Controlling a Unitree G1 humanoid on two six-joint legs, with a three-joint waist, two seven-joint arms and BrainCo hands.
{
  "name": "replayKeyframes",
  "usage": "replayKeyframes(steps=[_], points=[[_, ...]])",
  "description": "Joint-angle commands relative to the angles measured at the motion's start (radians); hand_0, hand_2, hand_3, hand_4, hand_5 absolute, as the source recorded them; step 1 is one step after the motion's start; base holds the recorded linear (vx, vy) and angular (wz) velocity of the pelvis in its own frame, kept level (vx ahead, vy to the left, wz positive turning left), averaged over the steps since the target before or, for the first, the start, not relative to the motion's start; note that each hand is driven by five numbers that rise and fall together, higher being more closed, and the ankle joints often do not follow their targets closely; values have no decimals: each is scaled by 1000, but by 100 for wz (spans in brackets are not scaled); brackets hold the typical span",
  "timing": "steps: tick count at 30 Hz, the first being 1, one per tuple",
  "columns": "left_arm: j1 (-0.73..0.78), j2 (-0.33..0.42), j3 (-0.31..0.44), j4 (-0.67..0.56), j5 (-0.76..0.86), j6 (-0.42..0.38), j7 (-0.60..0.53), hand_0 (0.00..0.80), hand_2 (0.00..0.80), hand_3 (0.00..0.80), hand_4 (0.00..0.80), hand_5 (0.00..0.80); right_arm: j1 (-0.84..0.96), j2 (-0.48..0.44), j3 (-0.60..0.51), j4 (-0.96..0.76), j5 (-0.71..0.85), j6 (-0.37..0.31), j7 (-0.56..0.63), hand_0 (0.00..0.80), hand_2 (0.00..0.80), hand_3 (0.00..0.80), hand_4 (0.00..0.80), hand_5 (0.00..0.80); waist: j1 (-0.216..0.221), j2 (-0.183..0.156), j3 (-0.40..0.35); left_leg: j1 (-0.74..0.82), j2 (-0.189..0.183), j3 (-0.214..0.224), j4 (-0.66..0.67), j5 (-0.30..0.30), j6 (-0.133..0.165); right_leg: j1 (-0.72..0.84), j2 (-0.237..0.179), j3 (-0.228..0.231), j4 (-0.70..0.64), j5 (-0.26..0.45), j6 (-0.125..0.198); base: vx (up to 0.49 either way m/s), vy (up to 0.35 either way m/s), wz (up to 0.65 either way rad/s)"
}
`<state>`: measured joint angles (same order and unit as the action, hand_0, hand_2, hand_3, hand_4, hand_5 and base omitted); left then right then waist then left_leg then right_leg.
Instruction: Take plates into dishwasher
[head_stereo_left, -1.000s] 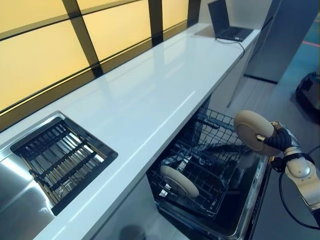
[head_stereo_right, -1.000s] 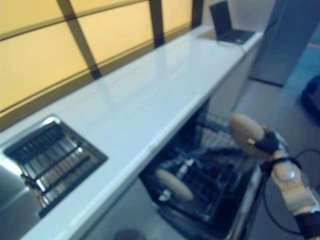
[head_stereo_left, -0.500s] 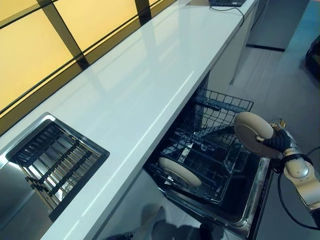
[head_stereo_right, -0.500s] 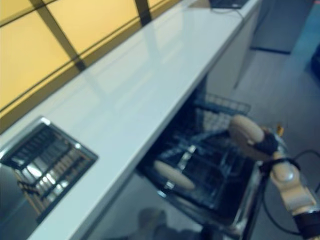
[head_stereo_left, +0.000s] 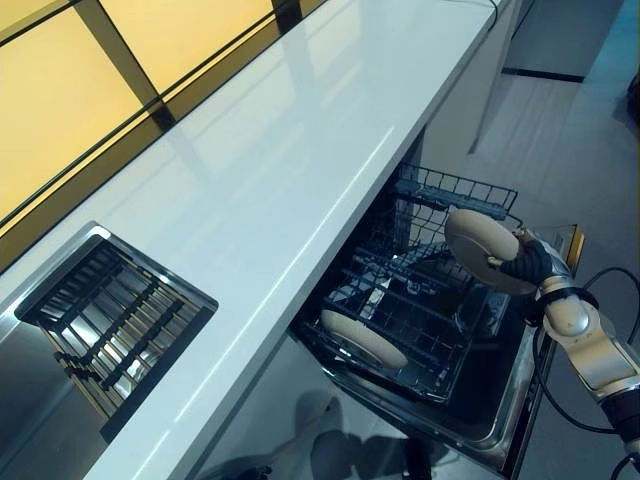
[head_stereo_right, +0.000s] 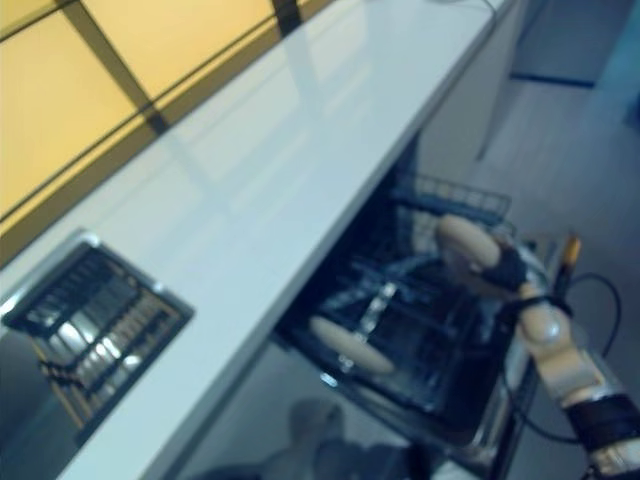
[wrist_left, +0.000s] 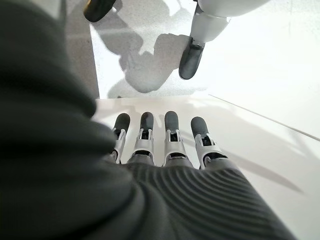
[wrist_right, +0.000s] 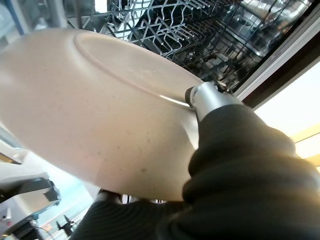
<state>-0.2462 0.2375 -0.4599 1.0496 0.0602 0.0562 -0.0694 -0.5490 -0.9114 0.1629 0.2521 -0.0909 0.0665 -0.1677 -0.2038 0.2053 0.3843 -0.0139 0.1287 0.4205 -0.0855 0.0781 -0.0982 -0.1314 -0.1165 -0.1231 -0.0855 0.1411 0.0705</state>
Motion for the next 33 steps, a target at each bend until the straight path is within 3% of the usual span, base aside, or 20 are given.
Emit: replayKeyframes(steps=[1, 15, 33], points=[[-30, 22, -47, 47, 0, 1, 0, 0, 0, 0, 0, 0, -136, 16, 55, -24, -51, -21, 3, 800, 800, 800, 800, 800, 7, -80, -38, -47, 16, -52, -2, 31, -33, 15, -68, -12, 48, -76, 54, 0, 0, 0], [-49, 55, -44, 39, 20, -10, 15, 0, 0, 0, 0, 0, -319, -25, 209, 6, -136, 30, 64, 800, 800, 800, 800, 800, 48, -87, 2, -100, 13, -87, -2, 44, -31, -44, -64, -36, 68, -65, 55, -37, -24, 7], [-81, 64, -77, 20, 4, -26, 27, 0, 0, 0, 0, 0, -456, -29, 298, 98, -208, 111, 39, 800, 800, 800, 800, 800, 76, -67, 52, -140, -4, -118, -2, 50, -25, -92, -76, -49, 93, -62, 61, -11, -4, 3]])
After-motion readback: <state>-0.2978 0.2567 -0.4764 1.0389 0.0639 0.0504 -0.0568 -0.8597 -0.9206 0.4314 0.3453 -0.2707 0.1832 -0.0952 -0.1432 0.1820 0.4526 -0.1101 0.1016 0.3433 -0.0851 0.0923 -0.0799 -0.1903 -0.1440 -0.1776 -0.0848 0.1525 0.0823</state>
